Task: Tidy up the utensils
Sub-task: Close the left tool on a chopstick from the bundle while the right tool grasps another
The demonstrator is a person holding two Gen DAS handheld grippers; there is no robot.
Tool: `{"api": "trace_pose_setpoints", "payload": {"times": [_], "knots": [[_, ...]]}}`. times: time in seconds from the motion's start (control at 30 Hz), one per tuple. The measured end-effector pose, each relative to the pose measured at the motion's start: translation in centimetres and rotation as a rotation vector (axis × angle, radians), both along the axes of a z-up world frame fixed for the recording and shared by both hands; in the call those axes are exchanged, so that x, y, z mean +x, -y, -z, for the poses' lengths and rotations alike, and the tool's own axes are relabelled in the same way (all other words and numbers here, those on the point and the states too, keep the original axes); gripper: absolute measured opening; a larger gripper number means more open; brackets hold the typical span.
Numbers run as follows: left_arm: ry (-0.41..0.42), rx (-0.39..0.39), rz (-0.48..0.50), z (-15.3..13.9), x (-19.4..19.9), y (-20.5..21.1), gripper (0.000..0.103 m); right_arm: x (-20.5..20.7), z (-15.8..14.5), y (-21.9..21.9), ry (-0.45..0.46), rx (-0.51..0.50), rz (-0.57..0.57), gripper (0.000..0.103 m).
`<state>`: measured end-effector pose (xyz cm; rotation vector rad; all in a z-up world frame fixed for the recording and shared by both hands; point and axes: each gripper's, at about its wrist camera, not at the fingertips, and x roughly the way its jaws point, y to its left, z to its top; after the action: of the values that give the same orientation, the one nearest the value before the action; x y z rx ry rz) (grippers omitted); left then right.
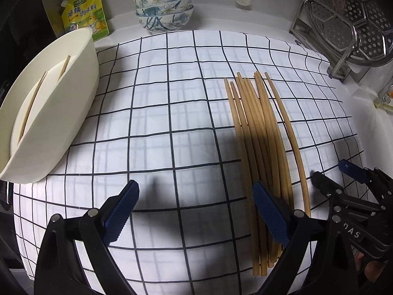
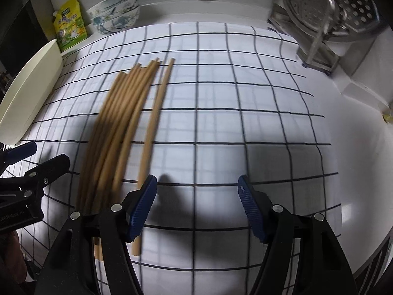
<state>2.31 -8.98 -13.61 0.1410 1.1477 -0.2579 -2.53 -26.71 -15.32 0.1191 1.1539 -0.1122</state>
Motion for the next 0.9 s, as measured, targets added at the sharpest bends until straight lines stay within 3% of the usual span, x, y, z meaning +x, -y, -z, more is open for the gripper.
{"api": "trace_pose_setpoints", "payload": {"times": [0.6, 0.9], "knots": [[0.012, 0.081, -0.002, 1.6, 0.4, 1.6, 0.094, -0.2, -0.8, 0.3, 0.038, 0.035, -0.008, 0.065], [0.009, 0.104, -0.048, 1.9, 0.7, -0.6, 0.095, 0.4, -0.7, -0.7, 0.040, 0.044, -0.047, 0.065]]}}
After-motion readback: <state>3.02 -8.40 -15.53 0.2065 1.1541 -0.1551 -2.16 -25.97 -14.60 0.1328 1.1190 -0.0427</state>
